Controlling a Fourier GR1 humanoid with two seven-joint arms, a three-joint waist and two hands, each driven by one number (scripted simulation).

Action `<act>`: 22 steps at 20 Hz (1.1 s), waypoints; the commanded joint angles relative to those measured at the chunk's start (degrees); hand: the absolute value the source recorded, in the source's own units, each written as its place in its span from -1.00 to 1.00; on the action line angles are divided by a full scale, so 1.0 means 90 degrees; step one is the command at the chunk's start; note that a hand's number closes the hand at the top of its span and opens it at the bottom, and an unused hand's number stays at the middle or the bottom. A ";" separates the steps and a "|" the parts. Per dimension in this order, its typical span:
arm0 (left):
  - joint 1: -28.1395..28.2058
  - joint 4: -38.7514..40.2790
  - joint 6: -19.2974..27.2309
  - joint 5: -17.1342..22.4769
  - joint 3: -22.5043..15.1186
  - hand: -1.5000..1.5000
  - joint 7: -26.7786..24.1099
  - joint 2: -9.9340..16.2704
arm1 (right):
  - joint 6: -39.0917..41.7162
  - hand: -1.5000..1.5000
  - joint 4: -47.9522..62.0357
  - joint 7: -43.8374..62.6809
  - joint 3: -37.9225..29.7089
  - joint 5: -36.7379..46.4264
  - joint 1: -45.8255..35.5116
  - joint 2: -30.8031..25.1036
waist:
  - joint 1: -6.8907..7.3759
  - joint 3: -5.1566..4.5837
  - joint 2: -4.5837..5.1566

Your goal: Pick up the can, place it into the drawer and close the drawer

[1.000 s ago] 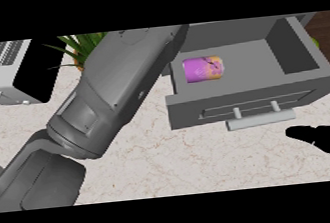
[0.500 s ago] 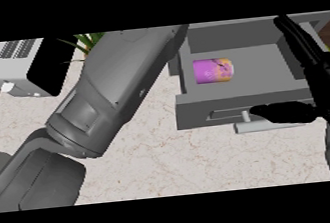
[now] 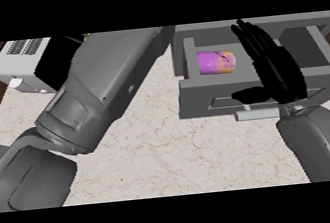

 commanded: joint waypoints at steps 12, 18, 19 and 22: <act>0.0501 -0.0814 -0.0269 -0.0325 -0.0091 -1.00 0.0669 0.0722 | -0.2632 -1.00 0.4318 -0.0497 -0.0765 0.1050 -0.2199 0.0609 | 0.0373 0.0000 -0.0033; 0.0833 -0.1433 -0.0262 -0.0442 -0.0202 -1.00 0.1095 0.1018 | -0.3191 -1.00 0.5424 -0.0417 -0.0983 0.1271 -0.3162 0.0714 | 0.0481 -0.0003 -0.0054; 0.0879 -0.1436 -0.0274 -0.0452 -0.0199 -1.00 0.1074 0.1066 | -0.3288 -1.00 0.5675 -0.0530 -0.1083 0.1264 -0.3288 0.0556 | 0.0554 0.0000 -0.0014; 0.1355 -0.1825 -0.0316 -0.0432 -0.0197 -1.00 0.0953 0.1082 | -0.3377 -1.00 0.6126 -0.0608 -0.1139 0.1311 -0.3646 0.0555 | 0.0589 -0.0003 -0.0004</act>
